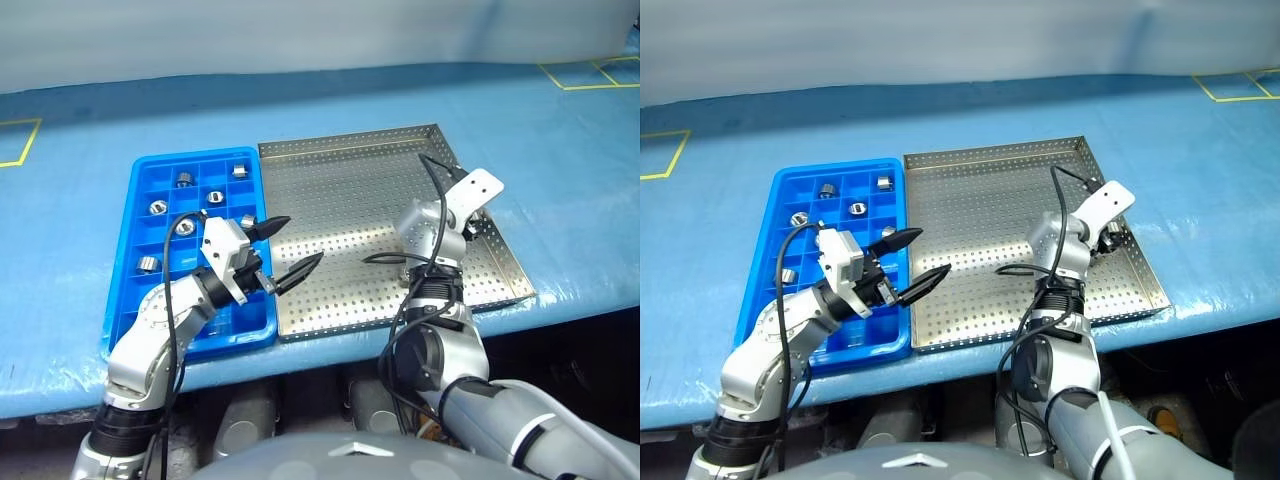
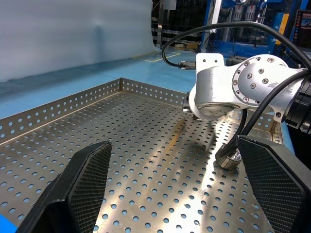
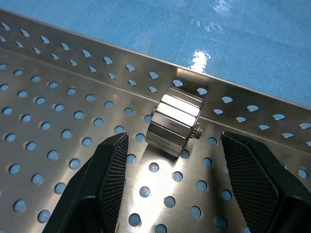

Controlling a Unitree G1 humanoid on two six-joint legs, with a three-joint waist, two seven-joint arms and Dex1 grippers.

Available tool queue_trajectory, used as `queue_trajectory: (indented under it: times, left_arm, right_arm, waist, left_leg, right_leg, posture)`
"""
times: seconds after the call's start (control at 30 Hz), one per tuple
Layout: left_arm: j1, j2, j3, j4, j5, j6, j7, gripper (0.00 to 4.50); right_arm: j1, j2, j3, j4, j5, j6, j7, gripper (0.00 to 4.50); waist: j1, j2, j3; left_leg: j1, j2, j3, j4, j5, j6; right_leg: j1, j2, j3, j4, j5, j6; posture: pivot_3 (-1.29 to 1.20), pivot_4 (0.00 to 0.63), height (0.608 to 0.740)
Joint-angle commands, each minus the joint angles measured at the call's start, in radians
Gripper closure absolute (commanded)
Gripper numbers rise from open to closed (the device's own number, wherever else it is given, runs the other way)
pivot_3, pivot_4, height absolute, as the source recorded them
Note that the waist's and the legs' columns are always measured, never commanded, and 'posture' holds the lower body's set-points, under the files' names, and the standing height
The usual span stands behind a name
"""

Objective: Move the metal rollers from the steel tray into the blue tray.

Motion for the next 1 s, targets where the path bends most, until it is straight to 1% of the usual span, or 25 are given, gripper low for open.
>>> queue_trajectory:
  times: [0.03,0.07,0.17,0.3,0.37,0.57,0.67,0.73,0.8,0.9,1.0]
  left_arm:
    - [0.0,0.003,0.006,-0.031,-0.02,-0.009,-0.006,0.0]
    - [0.0,0.003,0.006,-0.032,-0.02,-0.01,-0.006,0.0]
    - [-0.001,0.002,0.006,-0.031,-0.019,-0.01,-0.005,0.0]
    - [-0.001,0.001,0.006,-0.032,-0.02,-0.01,-0.004,0.0]
    - [-0.001,0.001,0.005,-0.032,-0.02,-0.01,-0.003,0.0]
    - [-0.004,-0.001,0.003,-0.03,-0.02,-0.01,-0.003,0.0]
    - [-0.004,-0.001,0.004,-0.031,-0.02,-0.011,-0.003,0.0]
    - [-0.001,0.0,0.011,-0.033,-0.02,-0.013,0.0,0.0]
    - [0.004,0.0,0.02,-0.035,-0.02,-0.016,0.005,0.0]
    - [0.018,-0.007,0.042,-0.041,-0.022,-0.028,0.022,0.0]
    - [0.041,-0.012,0.069,-0.052,-0.015,-0.053,0.04,0.0]
  right_arm:
    - [-0.021,-0.016,-0.018,0.008,0.01,-0.029,-0.004,1.28]
    - [-0.022,-0.019,-0.02,0.013,0.01,-0.032,-0.002,1.28]
    - [-0.024,-0.026,-0.022,0.027,0.007,-0.037,-0.003,1.88]
    - [-0.024,-0.031,-0.017,0.033,0.001,-0.043,-0.004,3.18]
    - [-0.023,-0.032,-0.015,0.033,-0.002,-0.043,-0.005,3.68]
    - [-0.015,-0.029,-0.002,0.021,-0.014,-0.036,-0.003,3.68]
    - [-0.002,-0.016,0.028,-0.017,-0.03,-0.002,0.006,3.68]
    - [0.039,0.005,0.133,-0.122,-0.061,0.05,0.094,3.68]
    - [0.092,0.011,0.253,-0.246,-0.083,0.081,0.217,3.68]
    - [0.193,-0.012,0.432,-0.447,-0.084,0.09,0.434,3.68]
    - [0.27,-0.057,0.556,-0.594,-0.065,0.108,0.63,3.68]
  waist:
    - [0.001,0.0,0.0]
    - [0.001,0.0,0.0]
    - [0.001,0.0,0.0]
    - [0.001,0.0,0.0]
    - [0.001,0.0,0.0]
    - [0.001,0.0,0.0]
    - [0.001,0.0,0.0]
    - [0.0,0.0,0.0]
    - [-0.002,0.001,0.0]
    - [-0.001,0.001,0.0]
    - [0.005,0.001,0.0]
  left_leg:
    - [0.0,0.0,0.0,0.0,0.0,0.0]
    - [0.0,0.0,0.0,0.0,0.0,0.0]
    - [0.0,0.0,0.0,0.0,0.0,0.0]
    - [0.0,0.0,0.0,0.0,0.0,0.0]
    - [0.0,0.0,0.0,0.0,0.0,0.0]
    - [0.0,0.0,0.0,0.0,0.0,0.0]
    - [0.0,0.0,0.0,0.0,0.0,0.0]
    - [0.0,0.0,0.0,0.0,0.0,0.0]
    - [0.0,0.0,0.0,0.0,0.0,0.0]
    - [0.0,0.001,0.0,-0.001,0.0,0.0]
    - [0.0,0.001,-0.001,0.0,0.0,0.0]
  right_leg:
    - [0.0,0.0,0.0,0.0,0.0,0.0]
    - [0.0,0.0,0.0,0.0,0.0,0.0]
    - [0.0,0.0,0.0,0.0,0.0,0.0]
    - [0.0,0.0,0.0,0.0,0.0,0.0]
    - [0.0,0.0,0.0,0.0,0.0,0.0]
    - [0.0,0.0,0.0,0.0,0.0,0.0]
    - [0.0,0.0,0.0,0.0,0.0,0.0]
    - [0.0,0.0,0.0,0.0,0.0,0.0]
    - [0.0,0.0,0.0,0.0,0.0,0.0]
    - [-0.001,0.001,0.0,0.0,0.0,0.0]
    - [0.0,0.001,0.0,0.0,0.0,0.0]
  posture:
    - [0.0,0.15,0.74]
    - [0.0,0.15,0.74]
    - [0.0,0.15,0.74]
    - [0.01,0.15,0.74]
    - [0.01,0.15,0.74]
    - [0.0,0.15,0.74]
    - [0.01,0.15,0.74]
    - [0.01,0.15,0.74]
    - [0.01,0.15,0.74]
    - [0.02,0.15,0.74]
    - [0.04,0.15,0.74]
